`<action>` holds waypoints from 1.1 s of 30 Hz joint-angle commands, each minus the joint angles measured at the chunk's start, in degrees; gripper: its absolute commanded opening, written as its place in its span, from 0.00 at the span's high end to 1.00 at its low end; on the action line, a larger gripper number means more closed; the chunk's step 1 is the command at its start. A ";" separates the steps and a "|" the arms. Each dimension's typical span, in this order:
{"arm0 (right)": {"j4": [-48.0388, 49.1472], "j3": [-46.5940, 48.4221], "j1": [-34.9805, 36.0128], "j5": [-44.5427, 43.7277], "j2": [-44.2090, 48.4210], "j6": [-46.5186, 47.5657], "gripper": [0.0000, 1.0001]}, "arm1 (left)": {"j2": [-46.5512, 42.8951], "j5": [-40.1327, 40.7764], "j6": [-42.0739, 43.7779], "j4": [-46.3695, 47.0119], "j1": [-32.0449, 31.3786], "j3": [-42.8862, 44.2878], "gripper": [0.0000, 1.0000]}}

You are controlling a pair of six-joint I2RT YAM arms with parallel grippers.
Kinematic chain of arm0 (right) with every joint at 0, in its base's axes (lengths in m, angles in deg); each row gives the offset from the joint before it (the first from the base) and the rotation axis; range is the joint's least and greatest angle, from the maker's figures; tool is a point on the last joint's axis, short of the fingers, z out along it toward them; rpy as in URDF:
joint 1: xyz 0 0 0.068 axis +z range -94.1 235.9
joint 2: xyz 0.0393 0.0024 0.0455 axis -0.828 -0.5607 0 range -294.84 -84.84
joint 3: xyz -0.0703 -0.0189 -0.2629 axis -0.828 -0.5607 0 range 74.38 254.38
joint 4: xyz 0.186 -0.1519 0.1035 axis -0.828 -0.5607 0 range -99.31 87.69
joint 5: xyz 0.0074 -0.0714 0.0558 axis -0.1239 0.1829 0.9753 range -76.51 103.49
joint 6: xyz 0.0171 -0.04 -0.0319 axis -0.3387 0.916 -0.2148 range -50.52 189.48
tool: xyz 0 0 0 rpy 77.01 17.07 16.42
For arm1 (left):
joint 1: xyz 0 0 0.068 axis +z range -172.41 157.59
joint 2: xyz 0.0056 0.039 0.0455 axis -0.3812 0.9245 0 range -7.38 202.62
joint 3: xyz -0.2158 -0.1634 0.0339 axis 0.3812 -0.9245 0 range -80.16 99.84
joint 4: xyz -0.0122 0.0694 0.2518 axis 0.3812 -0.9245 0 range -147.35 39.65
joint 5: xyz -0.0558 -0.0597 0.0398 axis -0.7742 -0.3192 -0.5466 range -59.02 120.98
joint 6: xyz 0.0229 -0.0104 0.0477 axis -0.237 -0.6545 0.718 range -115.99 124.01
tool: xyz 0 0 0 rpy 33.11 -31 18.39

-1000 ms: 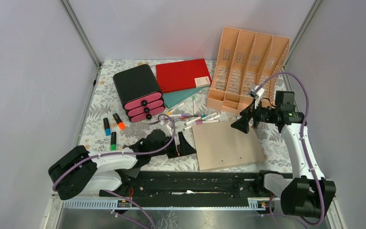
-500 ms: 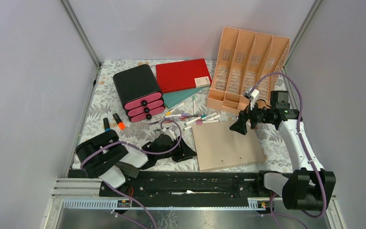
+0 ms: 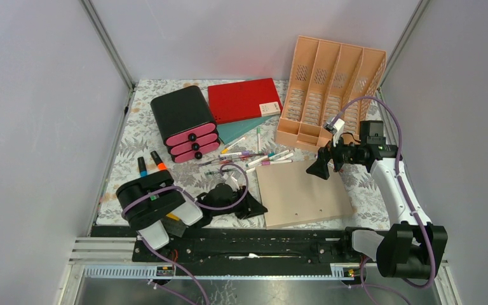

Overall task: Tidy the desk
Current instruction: Pick up the folder from the center of the board.

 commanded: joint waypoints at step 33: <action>-6.72 6.45 0.46 9.45 1.07 -1.27 0.00 | -21.24 2.93 4.37 -10.94 0.50 -0.04 1.00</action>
